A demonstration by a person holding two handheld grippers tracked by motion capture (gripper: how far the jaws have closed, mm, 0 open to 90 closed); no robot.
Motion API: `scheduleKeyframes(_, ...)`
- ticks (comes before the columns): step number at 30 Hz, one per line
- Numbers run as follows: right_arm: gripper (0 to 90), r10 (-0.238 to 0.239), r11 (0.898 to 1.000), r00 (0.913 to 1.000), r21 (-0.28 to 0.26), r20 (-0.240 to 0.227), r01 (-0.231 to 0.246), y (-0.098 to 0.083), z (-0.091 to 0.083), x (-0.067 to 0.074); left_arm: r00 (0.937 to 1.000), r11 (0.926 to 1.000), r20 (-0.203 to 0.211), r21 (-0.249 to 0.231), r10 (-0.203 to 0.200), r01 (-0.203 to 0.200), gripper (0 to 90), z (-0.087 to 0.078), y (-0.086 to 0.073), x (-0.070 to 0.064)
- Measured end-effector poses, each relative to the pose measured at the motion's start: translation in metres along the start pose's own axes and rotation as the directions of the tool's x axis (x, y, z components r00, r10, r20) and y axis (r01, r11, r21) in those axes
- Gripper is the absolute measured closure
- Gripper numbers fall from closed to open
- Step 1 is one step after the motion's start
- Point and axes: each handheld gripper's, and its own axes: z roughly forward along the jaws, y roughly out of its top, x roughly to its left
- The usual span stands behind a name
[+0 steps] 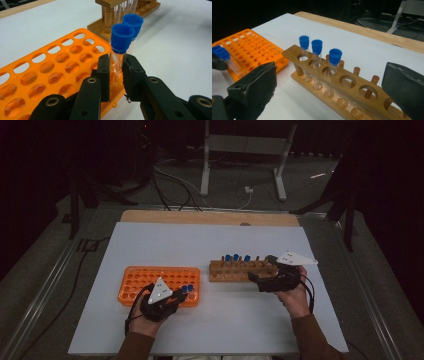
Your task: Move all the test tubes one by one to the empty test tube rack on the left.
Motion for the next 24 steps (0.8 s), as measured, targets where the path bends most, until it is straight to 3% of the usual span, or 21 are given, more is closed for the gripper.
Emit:
scheduleKeyframes(5, 0.2, -0.007, 1.0, 0.9999, 0.017, 0.012, 0.007, -0.001, 0.007, 0.0, 0.9994, 0.9984, 0.017, -0.047, -0.03, 0.031, 67.4, -0.005, -0.002, 0.003)
scheduleKeyframes(13, 6.6, -0.005, 0.999, 0.9999, 0.041, 0.016, 0.004, -0.001, 0.018, -0.003, 0.9979, 0.9865, 0.015, -0.15, -0.064, 0.065, 50.2, -0.021, 0.001, 0.011)
scheduleKeyframes(20, 16.7, 0.01, 0.999, 0.9999, 0.052, 0.01, -0.01, 0.0, 0.031, -0.005, 0.9933, 0.9745, -0.03, -0.199, -0.112, 0.104, 32.6, -0.029, 0.001, 0.021)
scheduleKeyframes(24, 29.0, 0.026, 0.998, 0.9997, 0.051, 0.004, -0.026, -0.001, 0.038, -0.007, 0.9854, 0.9691, -0.078, -0.208, -0.151, 0.133, 17.2, -0.03, 0.001, 0.026)
